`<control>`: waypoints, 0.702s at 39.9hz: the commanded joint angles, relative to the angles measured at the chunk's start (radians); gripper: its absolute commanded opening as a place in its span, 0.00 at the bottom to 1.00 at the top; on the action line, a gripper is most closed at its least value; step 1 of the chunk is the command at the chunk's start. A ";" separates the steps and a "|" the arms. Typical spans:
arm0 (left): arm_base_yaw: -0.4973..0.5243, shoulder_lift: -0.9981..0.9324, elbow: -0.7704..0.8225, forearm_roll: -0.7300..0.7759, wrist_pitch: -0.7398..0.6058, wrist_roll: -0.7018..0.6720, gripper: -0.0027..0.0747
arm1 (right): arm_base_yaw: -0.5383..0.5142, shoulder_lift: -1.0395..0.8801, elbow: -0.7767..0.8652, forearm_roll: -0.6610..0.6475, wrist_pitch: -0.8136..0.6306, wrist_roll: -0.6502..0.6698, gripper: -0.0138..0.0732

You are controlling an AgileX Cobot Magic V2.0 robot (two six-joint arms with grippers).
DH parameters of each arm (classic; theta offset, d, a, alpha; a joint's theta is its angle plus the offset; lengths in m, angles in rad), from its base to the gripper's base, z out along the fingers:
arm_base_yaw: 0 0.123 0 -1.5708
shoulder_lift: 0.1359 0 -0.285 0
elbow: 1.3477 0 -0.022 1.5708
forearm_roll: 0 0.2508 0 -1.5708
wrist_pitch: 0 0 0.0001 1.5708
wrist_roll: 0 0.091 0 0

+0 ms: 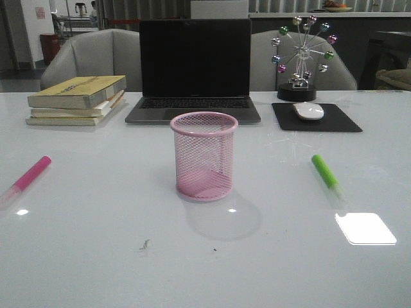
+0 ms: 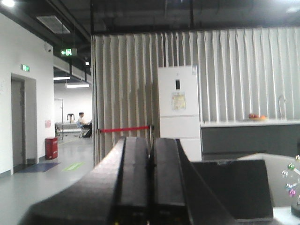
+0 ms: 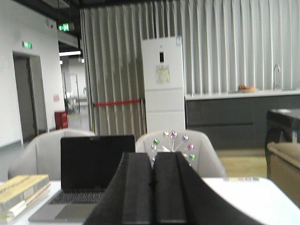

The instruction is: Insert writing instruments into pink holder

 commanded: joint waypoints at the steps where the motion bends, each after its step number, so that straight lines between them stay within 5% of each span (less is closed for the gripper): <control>1: -0.008 0.111 -0.094 0.044 -0.029 -0.001 0.15 | -0.003 0.113 -0.108 -0.018 -0.015 -0.003 0.22; 20: -0.008 0.539 -0.182 0.029 0.045 -0.002 0.17 | -0.003 0.541 -0.212 -0.034 0.023 -0.003 0.22; 24: -0.008 0.585 -0.182 -0.046 0.085 -0.002 0.27 | -0.003 0.583 -0.212 -0.034 0.044 -0.003 0.22; 28: -0.008 0.621 -0.182 -0.098 0.109 -0.002 0.47 | -0.003 0.618 -0.212 -0.034 0.095 -0.003 0.30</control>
